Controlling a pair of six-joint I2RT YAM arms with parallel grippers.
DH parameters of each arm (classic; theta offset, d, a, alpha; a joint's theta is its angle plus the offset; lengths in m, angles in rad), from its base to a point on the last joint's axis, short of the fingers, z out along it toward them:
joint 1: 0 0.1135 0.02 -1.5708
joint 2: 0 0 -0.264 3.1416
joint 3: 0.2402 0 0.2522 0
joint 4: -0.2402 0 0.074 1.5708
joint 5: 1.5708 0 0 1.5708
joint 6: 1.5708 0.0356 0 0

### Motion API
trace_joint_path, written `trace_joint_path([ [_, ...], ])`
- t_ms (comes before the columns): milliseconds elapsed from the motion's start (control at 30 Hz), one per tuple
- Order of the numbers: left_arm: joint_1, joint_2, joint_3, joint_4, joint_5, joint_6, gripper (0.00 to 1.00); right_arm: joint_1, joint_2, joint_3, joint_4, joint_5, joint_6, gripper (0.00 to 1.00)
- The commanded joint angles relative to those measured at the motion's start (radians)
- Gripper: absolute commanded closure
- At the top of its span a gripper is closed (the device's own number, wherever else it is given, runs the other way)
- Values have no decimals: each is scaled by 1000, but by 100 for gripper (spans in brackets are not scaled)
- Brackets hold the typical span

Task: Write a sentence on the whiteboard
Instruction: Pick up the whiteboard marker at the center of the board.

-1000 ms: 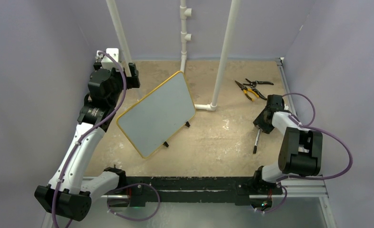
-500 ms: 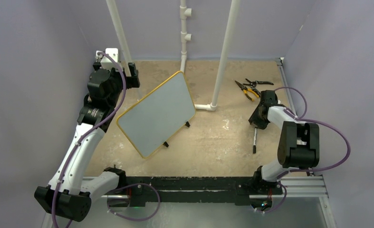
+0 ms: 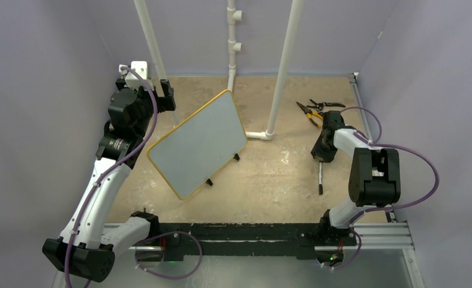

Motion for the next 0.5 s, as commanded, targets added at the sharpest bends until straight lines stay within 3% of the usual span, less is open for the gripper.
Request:
trace_joint_path([
  [0,4,-17,-4,41,0,17,11,13,55,-63,-165,-70,16,60],
  [133,4,-19,-4,42,5,13,11,15,41,-85,-183,-74,16,65],
  [267,4,-20,-4,44,14,9,11,16,63,-73,-198,-85,10,82],
  [467,4,-18,-6,47,14,6,11,25,59,-83,-177,-86,0,90],
])
